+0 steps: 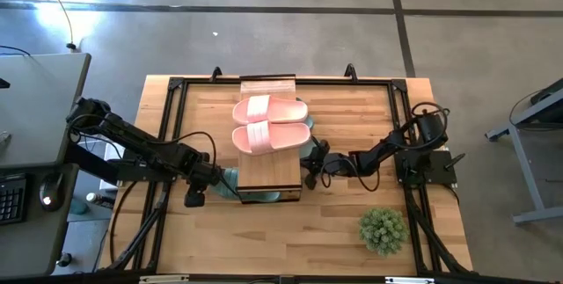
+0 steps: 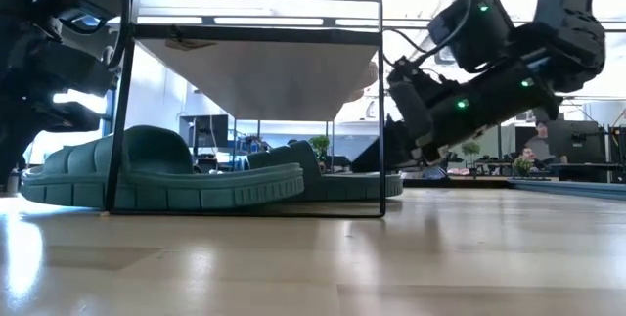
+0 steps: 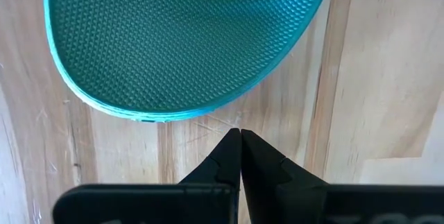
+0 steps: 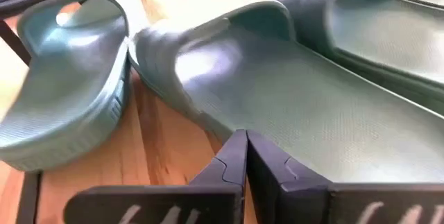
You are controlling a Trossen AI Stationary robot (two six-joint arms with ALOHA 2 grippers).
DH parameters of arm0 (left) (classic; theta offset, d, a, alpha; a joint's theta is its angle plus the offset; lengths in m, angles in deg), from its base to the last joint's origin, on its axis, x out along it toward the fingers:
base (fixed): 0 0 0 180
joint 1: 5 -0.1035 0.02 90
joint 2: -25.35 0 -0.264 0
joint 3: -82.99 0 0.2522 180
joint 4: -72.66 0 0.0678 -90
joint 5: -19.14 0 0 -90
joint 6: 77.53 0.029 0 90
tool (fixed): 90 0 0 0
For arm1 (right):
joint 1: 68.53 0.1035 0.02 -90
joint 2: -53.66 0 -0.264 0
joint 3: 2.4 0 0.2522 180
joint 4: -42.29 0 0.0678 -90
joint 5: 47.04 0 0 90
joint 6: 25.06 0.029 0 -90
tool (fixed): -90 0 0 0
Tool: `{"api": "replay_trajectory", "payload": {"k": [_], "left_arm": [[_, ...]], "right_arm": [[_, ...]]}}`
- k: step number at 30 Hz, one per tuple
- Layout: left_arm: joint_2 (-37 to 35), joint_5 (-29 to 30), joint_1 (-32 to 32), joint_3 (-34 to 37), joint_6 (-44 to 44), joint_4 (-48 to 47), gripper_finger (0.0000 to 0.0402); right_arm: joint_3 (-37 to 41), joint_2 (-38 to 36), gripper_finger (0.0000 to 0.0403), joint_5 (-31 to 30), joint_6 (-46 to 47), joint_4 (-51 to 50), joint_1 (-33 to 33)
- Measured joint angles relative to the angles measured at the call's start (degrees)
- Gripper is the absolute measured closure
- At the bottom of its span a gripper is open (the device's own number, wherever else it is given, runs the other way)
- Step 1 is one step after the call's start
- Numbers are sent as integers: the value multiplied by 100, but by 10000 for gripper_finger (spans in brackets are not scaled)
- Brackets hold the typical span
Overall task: Pick and place slides into the shelf
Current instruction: Put the green slide under the shelf
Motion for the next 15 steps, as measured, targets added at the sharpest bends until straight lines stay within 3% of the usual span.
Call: {"api": "replay_trajectory", "payload": {"k": [5,11,15], "left_arm": [[-1,0,0,0,-3,-5,402],[-2,0,-2,0,-26,10,402],[-2,-27,-2,0,-44,79,402]], "right_arm": [[425,-215,403,-99,349,27,-85],[732,-386,403,770,228,430,-157],[542,-325,403,825,228,326,-115]]}}
